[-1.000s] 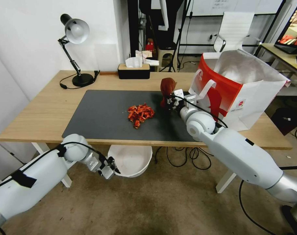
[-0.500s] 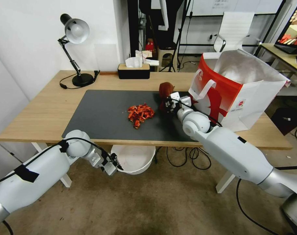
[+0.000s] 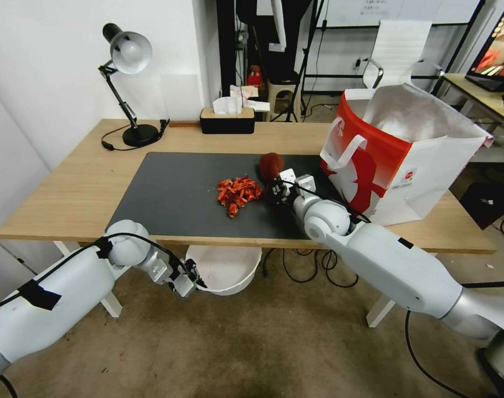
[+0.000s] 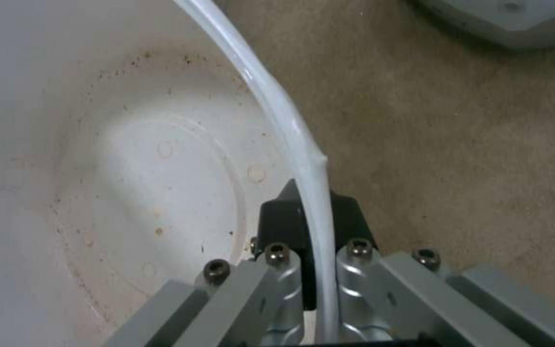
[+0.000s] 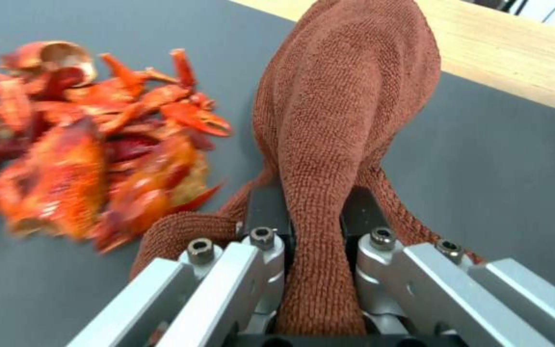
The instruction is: Sweep shrimp from table into container with towel, then put container into takeout bag.
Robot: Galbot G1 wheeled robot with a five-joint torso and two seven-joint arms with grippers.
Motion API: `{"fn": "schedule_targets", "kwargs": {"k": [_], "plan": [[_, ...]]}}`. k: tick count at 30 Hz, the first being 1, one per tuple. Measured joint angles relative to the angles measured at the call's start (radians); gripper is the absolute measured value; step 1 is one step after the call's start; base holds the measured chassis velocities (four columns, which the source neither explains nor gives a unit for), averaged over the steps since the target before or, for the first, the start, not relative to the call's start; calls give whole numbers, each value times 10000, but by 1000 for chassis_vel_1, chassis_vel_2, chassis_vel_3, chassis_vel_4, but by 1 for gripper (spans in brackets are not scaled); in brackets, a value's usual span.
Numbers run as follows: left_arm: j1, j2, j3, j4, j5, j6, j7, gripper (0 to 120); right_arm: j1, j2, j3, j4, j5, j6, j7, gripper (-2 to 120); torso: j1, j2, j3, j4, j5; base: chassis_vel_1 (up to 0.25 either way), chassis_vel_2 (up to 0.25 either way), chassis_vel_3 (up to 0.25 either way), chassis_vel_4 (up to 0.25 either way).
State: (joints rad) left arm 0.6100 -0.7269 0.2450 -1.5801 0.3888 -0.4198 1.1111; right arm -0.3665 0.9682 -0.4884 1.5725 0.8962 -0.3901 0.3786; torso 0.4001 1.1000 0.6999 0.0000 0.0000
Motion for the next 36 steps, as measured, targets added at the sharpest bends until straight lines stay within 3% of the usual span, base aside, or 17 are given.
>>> {"fn": "schedule_targets", "kwargs": {"k": [14,36], "plan": [[99,111,-99,-82,-59,19,-20,0,-203,-489,-67,594,236,-1,-148,7,-2,0,0,-1,1,0,0,0,0],[347,234,-165,-219,-35,23,-36,0,-47,-19,-67,15,296,32,-221,7,-2,0,0,-1,0,0,0,0,0]]}}
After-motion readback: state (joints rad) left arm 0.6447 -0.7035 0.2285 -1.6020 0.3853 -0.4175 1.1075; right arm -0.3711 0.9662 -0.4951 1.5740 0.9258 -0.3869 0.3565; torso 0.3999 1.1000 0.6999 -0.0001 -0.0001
